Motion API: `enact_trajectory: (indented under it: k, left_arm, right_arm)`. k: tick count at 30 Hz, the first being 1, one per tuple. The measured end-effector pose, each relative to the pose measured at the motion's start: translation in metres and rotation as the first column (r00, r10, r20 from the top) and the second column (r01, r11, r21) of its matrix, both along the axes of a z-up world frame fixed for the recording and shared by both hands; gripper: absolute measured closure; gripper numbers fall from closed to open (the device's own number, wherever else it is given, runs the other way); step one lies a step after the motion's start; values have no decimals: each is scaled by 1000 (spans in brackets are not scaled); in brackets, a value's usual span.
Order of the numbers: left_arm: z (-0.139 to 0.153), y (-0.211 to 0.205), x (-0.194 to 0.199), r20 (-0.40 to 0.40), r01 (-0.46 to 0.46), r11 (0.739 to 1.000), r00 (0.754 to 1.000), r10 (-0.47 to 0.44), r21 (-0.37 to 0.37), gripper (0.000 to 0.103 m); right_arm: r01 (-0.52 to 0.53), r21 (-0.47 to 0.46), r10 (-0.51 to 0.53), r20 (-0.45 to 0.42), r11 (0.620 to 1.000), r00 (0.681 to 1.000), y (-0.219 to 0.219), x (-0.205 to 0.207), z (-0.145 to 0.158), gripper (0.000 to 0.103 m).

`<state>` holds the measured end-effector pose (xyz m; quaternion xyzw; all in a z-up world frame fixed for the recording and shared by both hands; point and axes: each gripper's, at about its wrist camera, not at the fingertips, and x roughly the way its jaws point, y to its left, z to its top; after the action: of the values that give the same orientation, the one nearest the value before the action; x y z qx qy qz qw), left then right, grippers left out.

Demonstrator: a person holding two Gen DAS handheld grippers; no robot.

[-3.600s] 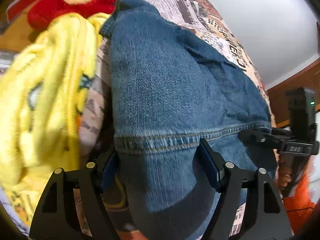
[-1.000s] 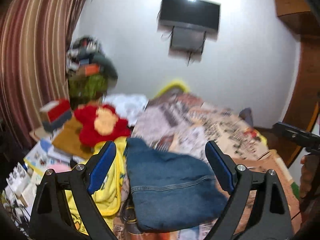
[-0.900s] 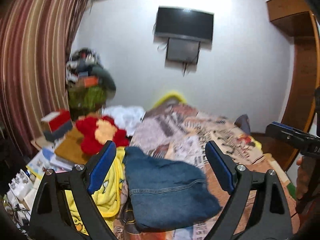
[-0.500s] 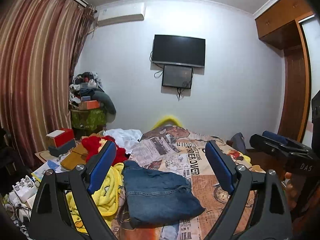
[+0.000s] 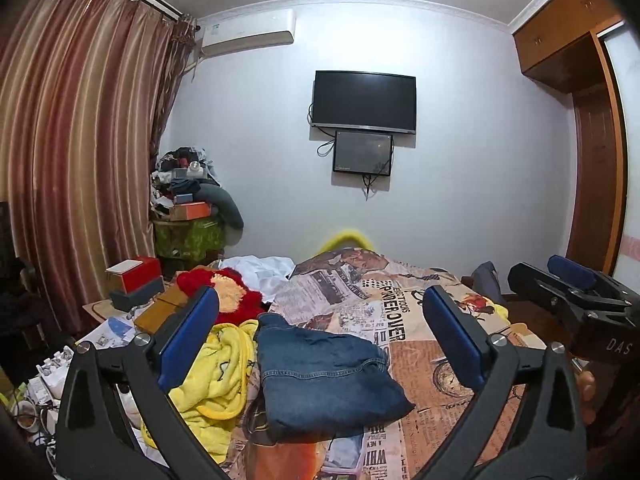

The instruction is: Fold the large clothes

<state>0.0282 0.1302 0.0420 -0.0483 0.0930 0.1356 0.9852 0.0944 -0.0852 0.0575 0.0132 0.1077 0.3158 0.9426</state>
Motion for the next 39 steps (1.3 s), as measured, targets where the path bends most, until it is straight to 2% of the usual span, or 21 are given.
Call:
enact_trajectory:
  k: [39]
  left_arm:
    - [-12, 1, 13, -49, -12, 1000, 999, 11, -11, 0]
  right_arm:
    - [13, -14, -14, -49, 1000, 999, 1, 13, -10, 0]
